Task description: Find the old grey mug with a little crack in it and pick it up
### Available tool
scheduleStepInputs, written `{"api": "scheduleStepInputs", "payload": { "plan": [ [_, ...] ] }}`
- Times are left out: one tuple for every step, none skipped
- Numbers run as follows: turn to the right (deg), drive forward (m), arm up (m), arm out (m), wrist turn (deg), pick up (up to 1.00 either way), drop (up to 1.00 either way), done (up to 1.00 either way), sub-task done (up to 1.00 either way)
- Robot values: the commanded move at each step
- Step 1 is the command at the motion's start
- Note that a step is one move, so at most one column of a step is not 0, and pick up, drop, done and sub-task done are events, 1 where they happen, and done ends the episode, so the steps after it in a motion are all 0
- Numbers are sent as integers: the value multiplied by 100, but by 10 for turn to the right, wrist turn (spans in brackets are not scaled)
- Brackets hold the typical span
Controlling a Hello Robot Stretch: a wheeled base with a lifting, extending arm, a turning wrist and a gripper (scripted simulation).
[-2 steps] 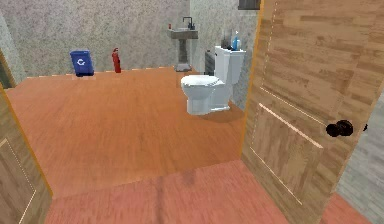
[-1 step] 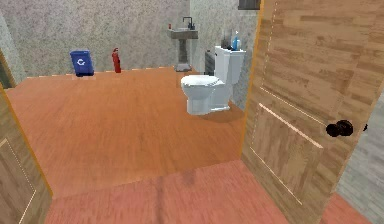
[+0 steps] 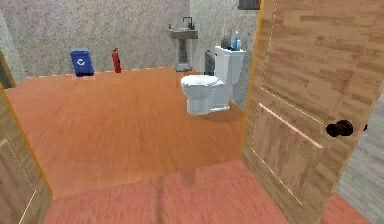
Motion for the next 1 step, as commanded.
{"api": "scheduleStepInputs", "payload": {
  "plan": [
    [0,0,0,0,0,0,0,100,0]
  ]
}}
